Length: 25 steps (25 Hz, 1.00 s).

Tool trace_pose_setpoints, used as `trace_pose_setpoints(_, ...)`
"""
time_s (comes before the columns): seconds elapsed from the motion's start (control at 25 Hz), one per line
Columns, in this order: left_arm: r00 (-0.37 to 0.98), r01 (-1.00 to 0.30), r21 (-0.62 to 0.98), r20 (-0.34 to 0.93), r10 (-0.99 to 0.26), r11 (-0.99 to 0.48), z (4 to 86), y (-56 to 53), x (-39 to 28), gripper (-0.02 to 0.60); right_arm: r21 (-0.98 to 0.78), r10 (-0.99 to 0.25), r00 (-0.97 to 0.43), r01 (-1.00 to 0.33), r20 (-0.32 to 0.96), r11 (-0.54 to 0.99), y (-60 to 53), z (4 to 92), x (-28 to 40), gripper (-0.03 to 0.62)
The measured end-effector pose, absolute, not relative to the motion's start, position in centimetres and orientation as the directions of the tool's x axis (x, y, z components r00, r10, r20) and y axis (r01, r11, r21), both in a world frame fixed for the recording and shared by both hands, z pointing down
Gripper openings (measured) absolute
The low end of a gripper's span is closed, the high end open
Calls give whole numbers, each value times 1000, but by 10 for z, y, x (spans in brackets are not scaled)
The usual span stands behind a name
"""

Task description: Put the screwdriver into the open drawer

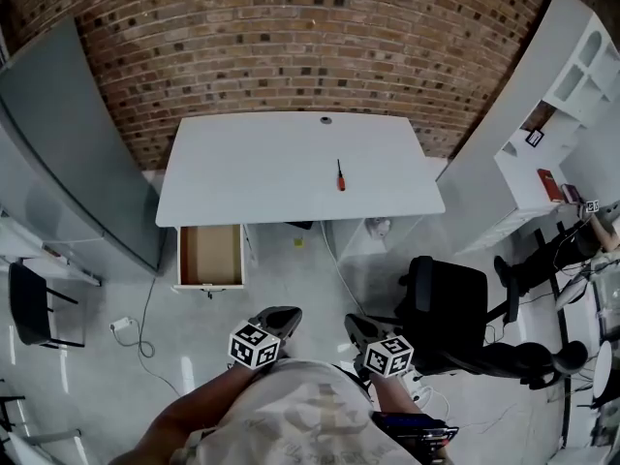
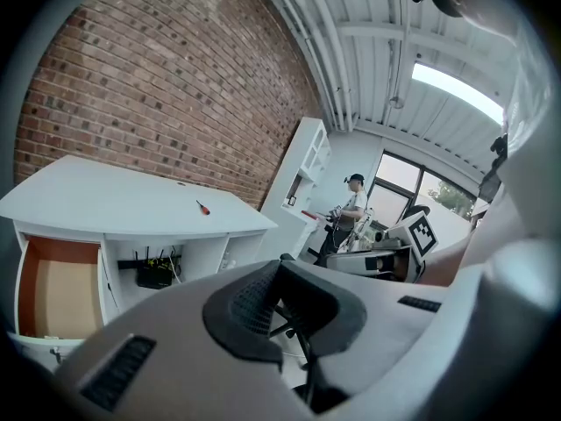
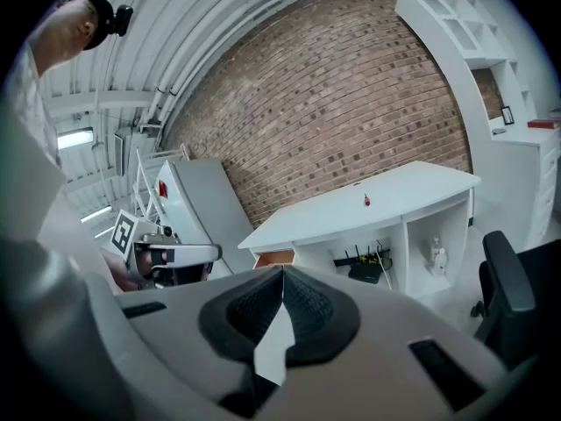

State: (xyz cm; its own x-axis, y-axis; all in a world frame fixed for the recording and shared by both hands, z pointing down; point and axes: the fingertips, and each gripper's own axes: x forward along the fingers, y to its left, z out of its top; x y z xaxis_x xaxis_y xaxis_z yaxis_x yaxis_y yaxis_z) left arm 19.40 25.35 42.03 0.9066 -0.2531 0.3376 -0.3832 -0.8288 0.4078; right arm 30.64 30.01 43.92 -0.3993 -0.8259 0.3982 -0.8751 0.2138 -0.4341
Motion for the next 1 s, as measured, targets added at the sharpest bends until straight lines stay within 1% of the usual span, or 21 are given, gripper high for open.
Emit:
trace_pose_setpoints(0.28, 907, -381, 407, 338, -251, -830, 421, 242, 185, 20, -447, -835, -368, -879, 410, 168, 293, 443, 307, 23)
trace_pose_setpoints(0.72, 906, -393, 421, 329, -266, -817, 425, 220, 154, 20, -420, -840, -355, -891, 410, 171, 258, 436, 281, 23)
trace_pose_setpoints(1.0, 896, -429, 419, 306, -321, -800, 424, 204, 140, 20, -414, -832, -362, -893, 420, 179, 246, 439, 281, 23)
